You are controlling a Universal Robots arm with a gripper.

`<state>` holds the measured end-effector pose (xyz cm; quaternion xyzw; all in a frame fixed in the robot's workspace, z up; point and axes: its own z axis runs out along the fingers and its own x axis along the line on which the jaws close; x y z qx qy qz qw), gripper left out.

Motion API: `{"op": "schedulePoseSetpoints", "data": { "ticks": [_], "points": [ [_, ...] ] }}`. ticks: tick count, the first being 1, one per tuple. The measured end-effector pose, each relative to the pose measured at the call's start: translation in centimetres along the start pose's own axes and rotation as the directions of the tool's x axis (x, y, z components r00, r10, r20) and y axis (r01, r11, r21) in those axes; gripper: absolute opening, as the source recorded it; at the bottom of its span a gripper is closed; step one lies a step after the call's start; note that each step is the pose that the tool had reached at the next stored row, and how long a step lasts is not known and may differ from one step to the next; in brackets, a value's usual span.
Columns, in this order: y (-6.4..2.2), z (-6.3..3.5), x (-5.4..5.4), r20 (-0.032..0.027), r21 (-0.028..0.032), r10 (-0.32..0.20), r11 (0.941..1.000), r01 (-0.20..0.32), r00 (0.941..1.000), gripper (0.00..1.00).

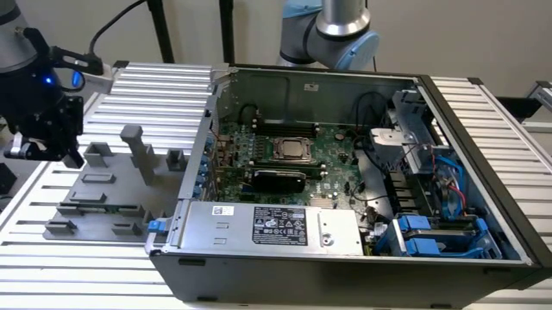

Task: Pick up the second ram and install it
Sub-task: 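Pick up the second ram and move it above second insertion slot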

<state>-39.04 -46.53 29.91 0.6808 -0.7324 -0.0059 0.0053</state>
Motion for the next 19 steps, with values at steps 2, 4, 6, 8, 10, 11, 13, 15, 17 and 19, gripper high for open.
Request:
{"op": "schedulePoseSetpoints", "data": {
  "ticks": [2,4,6,8,10,11,13,15,17,19],
  "points": [
    [-0.09,0.28,0.0,-0.0032,0.0002,-0.022,0.9998,0.022,0.9997,0.0],
    [-0.29,0.57,0.0,-0.0055,0.0,-0.037,0.9993,0.037,0.9993,0.0],
    [-0.56,0.83,0.0,-0.0055,0.0001,-0.044,0.999,0.044,0.999,0.0],
    [-0.62,0.97,0.1,-0.0054,0.0004,-0.045,0.999,0.045,0.999,0.0],
    [-0.63,1.09,0.1,-0.0056,0.0002,-0.045,0.999,0.045,0.999,1.0],
    [-0.63,1.16,0.1,-0.0056,0.0002,-0.045,0.999,0.045,0.999,1.0],
    [-0.64,1.42,0.1,-0.0055,0.0003,-0.045,0.999,0.045,0.999,1.0],
    [-0.64,1.78,0.1,-0.0056,0.0001,-0.045,0.999,0.045,0.999,1.0],
    [-0.65,2.15,0.1,-0.0056,0.0001,-0.045,0.999,0.045,0.999,1.0],
    [-0.65,2.52,0.1,-0.0055,0.0002,-0.045,0.999,0.045,0.999,1.0]
  ]
}}
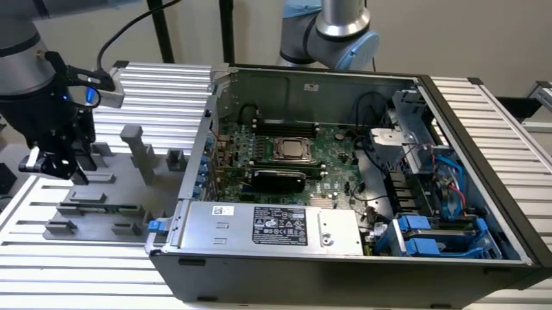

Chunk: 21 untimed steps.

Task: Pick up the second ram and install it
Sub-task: 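Pick up the second ram and move it above second insertion slot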

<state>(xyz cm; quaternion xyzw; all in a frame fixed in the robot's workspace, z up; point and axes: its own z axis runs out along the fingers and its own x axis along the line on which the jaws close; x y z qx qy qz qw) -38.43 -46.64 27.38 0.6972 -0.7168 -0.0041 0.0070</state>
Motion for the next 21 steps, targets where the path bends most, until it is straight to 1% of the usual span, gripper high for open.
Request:
{"op": "schedulePoseSetpoints", "data": {
  "ticks": [11,21],
  "points": [
    [-0.06,2.0,0.5,0.0,0.0,0.0,1.0,0.0,1.0,1.0],
    [-0.15,3.81,0.8,-0.0001,-0.0001,0.0,1.0,0.0,1.0,1.0]
  ]
}}
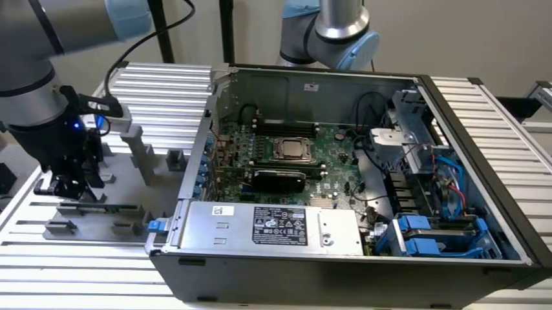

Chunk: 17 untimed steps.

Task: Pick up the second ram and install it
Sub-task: 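Pick up the second ram and move it above second insertion slot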

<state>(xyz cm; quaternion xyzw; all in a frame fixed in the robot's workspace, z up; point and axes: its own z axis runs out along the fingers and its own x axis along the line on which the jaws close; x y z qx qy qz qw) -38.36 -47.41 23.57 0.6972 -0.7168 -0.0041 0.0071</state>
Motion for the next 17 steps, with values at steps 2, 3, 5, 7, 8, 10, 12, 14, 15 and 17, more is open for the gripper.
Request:
{"op": "schedulePoseSetpoints", "data": {
  "ticks": [2,3,5,7,8,10,12,14,15,17],
  "points": [
    [-0.02,0.36,0.0,0.0001,0.0001,0.0,1.0,0.0,1.0,1.0],
    [-0.03,0.54,0.0,0.0001,0.0001,0.0,1.0,0.0,1.0,1.0],
    [-0.06,0.9,0.1,0.0,0.0001,0.0,1.0,0.0,1.0,1.0],
    [-0.09,1.27,0.1,0.0001,0.0002,0.0,1.0,0.0,1.0,1.0],
    [-0.11,1.45,0.1,0.0,0.0001,0.0,1.0,0.0,1.0,1.0],
    [-0.14,1.82,0.1,0.0001,0.0001,0.0,1.0,0.0,1.0,1.0],
    [-0.17,2.18,0.1,0.0001,0.0001,0.0,1.0,0.0,1.0,1.0],
    [-0.21,2.55,0.1,0.0001,0.0001,0.0,1.0,0.0,1.0,1.0],
    [-0.23,2.74,0.1,0.0001,0.0001,0.0,1.0,0.0,1.0,1.0],
    [-0.25,3.1,0.1,0.0001,0.0001,0.0,1.0,0.0,1.0,1.0]
  ]
}}
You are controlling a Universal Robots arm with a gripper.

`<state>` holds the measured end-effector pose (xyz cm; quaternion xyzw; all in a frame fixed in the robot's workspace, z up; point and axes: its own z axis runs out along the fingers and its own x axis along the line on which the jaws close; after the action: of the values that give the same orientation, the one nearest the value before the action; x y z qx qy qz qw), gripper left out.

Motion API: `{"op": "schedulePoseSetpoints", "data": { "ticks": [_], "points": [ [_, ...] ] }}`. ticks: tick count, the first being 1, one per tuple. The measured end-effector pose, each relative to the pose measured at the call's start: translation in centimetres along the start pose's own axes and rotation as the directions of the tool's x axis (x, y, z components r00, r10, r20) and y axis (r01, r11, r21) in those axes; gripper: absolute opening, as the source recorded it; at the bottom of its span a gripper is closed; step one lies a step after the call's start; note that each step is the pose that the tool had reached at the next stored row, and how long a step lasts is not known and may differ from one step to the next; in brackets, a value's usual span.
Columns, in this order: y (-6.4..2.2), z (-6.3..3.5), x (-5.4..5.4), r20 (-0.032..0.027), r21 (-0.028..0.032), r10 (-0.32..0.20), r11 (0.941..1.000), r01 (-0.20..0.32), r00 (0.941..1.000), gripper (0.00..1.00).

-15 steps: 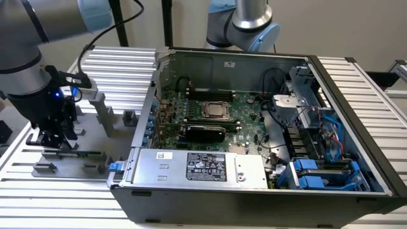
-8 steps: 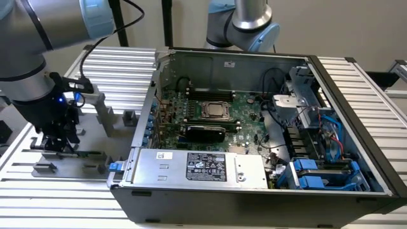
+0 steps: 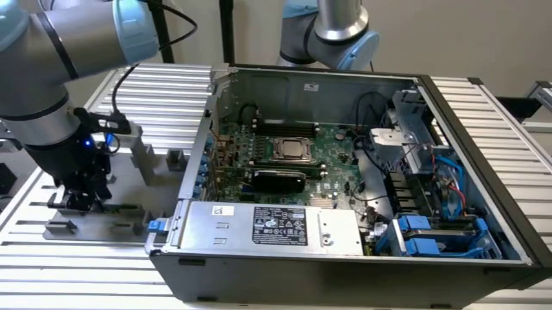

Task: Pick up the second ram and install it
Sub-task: 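Pick up the second ram and move it above second insertion slot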

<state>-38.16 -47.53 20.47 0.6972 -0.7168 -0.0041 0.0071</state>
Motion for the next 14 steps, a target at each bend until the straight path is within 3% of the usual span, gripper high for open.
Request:
{"op": "schedulePoseSetpoints", "data": {
  "ticks": [4,14],
  "points": [
    [-0.01,0.53,0.0,0.0,0.0,0.0,1.0,0.0,1.0,1.0],
    [-0.02,0.8,0.0,0.0001,0.003,0.0,1.0,0.0,1.0,1.0]
  ]
}}
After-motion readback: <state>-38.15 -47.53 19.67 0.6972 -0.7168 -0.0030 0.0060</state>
